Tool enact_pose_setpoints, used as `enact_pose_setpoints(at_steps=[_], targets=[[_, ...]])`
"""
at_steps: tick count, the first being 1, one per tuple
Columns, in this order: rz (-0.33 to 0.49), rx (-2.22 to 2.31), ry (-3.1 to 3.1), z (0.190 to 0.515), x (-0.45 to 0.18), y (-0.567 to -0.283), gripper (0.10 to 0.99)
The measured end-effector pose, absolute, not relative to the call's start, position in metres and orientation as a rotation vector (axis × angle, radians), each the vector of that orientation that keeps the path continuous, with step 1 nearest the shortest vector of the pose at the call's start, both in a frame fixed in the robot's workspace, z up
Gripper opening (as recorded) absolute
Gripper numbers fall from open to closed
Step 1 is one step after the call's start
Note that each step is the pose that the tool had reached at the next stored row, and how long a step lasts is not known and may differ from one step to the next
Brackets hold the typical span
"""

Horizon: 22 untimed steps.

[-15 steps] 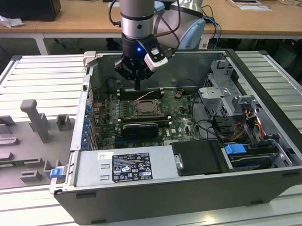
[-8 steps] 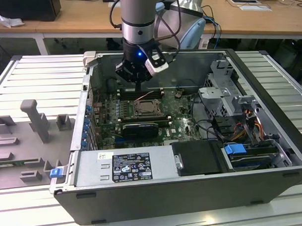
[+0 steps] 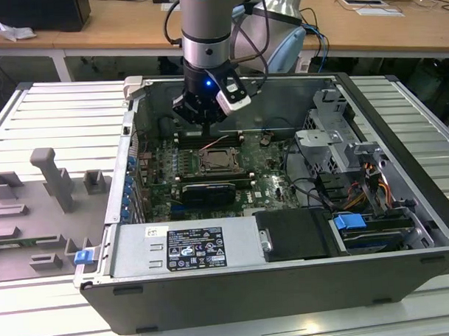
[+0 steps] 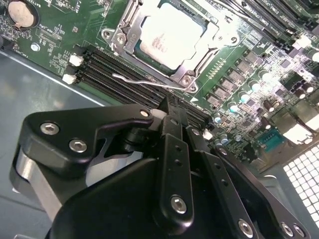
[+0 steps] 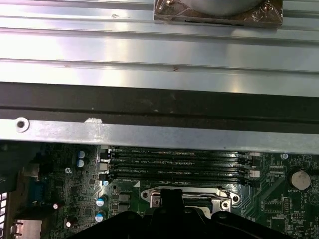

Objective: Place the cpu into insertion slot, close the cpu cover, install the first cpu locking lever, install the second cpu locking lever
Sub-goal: 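Install the first cpu locking lever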

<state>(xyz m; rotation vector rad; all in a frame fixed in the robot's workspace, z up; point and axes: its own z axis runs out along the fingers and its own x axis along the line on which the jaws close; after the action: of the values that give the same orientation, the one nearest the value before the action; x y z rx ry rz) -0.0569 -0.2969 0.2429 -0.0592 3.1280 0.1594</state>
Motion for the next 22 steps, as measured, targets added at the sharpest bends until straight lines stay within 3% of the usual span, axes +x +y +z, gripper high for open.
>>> enact_pose_setpoints(at_steps=[22], targets=[[0.176,-0.059,3.127,0.232,-0.049,-0.294,0.106]])
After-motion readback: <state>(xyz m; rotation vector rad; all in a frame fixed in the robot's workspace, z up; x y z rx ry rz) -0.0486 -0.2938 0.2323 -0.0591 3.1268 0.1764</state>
